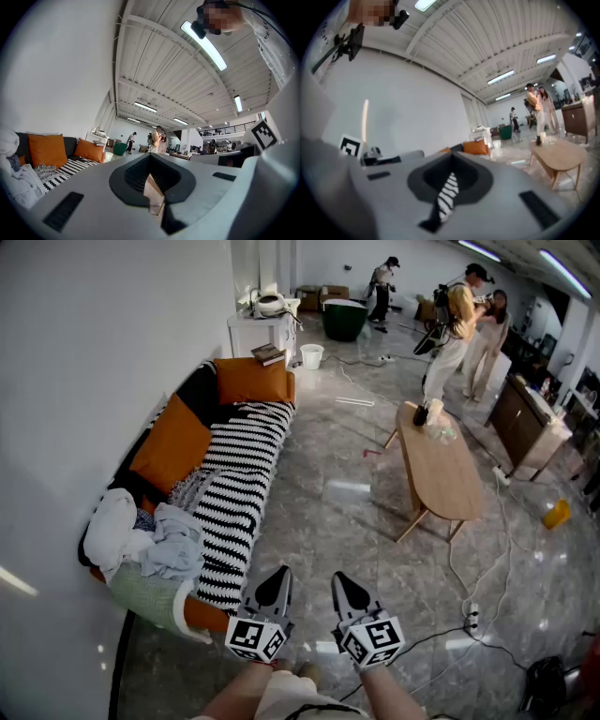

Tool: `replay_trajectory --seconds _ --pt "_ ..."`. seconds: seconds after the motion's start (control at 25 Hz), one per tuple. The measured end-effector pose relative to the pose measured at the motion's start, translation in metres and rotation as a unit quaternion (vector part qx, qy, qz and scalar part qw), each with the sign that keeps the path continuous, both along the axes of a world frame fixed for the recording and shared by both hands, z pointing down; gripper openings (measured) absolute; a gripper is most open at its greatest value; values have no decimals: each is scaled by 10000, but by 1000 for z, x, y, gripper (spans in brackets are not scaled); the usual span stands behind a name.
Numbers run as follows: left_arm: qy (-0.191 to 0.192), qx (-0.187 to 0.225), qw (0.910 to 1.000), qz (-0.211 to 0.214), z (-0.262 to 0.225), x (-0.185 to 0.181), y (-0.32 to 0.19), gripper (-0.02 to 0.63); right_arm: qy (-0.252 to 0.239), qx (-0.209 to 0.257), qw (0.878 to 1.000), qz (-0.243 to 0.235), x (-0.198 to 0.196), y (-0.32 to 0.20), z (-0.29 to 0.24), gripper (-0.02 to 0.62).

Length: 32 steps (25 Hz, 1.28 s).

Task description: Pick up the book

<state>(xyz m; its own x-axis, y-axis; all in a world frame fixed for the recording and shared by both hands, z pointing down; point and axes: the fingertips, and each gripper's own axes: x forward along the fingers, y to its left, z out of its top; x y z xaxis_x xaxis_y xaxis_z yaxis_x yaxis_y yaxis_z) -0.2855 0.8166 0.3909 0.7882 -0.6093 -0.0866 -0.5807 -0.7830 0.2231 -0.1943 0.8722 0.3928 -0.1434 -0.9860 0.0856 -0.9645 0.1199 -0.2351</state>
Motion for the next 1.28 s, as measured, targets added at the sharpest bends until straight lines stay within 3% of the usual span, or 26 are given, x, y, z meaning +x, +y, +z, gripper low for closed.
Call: replay_trajectory --seconds 0.56,0.88,1.28 --pt "-16 87 10000 -41 3 28 -43 23 40 114 9999 -4 22 -48 0 14" --pt "4 40 10000 71 5 73 -116 21 -38 122 9999 64 67 -120 -1 14" --pt "30 146 9997 201 -3 112 -215 21 -259 270 9993 -92 94 -218 -6 14"
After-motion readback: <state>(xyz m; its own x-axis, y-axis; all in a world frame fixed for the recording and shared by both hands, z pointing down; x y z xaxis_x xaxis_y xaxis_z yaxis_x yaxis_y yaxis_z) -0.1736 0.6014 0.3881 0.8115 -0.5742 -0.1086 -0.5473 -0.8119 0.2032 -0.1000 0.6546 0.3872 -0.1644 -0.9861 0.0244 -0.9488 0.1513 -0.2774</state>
